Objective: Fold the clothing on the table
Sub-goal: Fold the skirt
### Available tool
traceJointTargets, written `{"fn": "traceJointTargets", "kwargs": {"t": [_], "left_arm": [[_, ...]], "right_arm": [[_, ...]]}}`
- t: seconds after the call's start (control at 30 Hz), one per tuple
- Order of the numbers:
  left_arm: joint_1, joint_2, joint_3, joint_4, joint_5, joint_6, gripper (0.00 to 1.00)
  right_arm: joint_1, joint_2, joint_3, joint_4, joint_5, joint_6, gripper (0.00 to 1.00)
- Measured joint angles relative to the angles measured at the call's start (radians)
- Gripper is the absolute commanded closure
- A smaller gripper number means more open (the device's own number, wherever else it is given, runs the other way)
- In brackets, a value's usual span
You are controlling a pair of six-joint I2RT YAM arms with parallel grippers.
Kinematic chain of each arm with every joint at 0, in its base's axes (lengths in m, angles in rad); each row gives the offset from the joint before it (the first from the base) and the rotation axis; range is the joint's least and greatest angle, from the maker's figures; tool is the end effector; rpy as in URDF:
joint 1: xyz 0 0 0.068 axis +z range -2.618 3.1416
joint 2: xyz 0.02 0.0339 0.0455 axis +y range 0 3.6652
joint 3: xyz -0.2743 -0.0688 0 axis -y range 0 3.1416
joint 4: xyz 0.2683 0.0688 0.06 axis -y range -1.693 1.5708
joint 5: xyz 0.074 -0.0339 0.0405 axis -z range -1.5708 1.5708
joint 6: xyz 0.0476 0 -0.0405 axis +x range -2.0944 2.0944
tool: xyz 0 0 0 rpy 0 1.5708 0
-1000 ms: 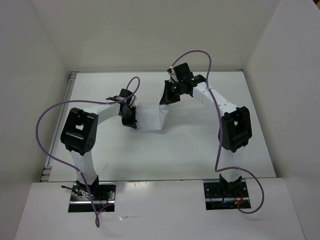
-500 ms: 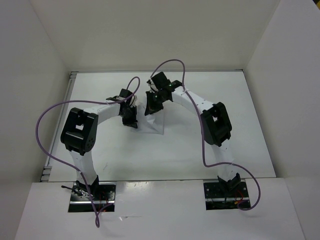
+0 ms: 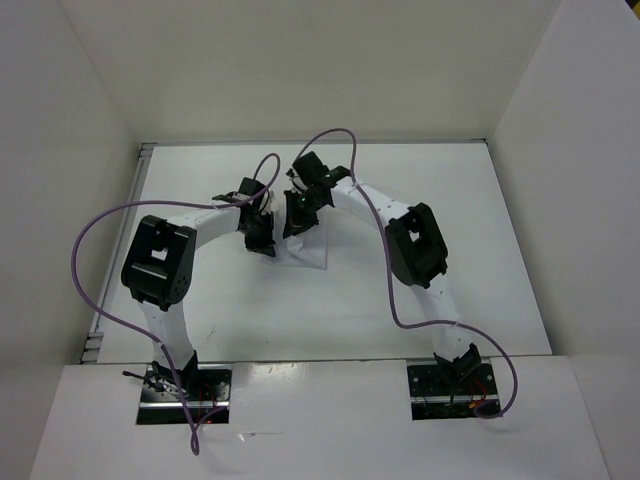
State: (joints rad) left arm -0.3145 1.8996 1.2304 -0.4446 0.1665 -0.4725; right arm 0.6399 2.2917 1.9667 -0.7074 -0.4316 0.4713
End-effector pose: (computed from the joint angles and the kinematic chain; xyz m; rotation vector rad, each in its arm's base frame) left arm 0.3871 -0.1342 0.1452 -0.1636 2.7423 -0.4566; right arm 0.4169 0.3352 0.1901 -0.3994 2.7406 0.9172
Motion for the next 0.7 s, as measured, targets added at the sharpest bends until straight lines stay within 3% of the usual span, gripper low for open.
{"fn": "traceJointTargets", "kwargs": {"t": [0.6, 0.7], "left_arm": [[0.0, 0.0, 0.0, 0.0, 0.015, 0.012, 0.98], [0.0, 0.0, 0.0, 0.001, 0.018, 0.023, 0.98]], "right_arm": [[0.011, 0.095, 0.121, -0.013, -0.01, 0.033, 1.0], [0.015, 0.106, 0.121, -0.013, -0.017, 0.039, 0.69]]}}
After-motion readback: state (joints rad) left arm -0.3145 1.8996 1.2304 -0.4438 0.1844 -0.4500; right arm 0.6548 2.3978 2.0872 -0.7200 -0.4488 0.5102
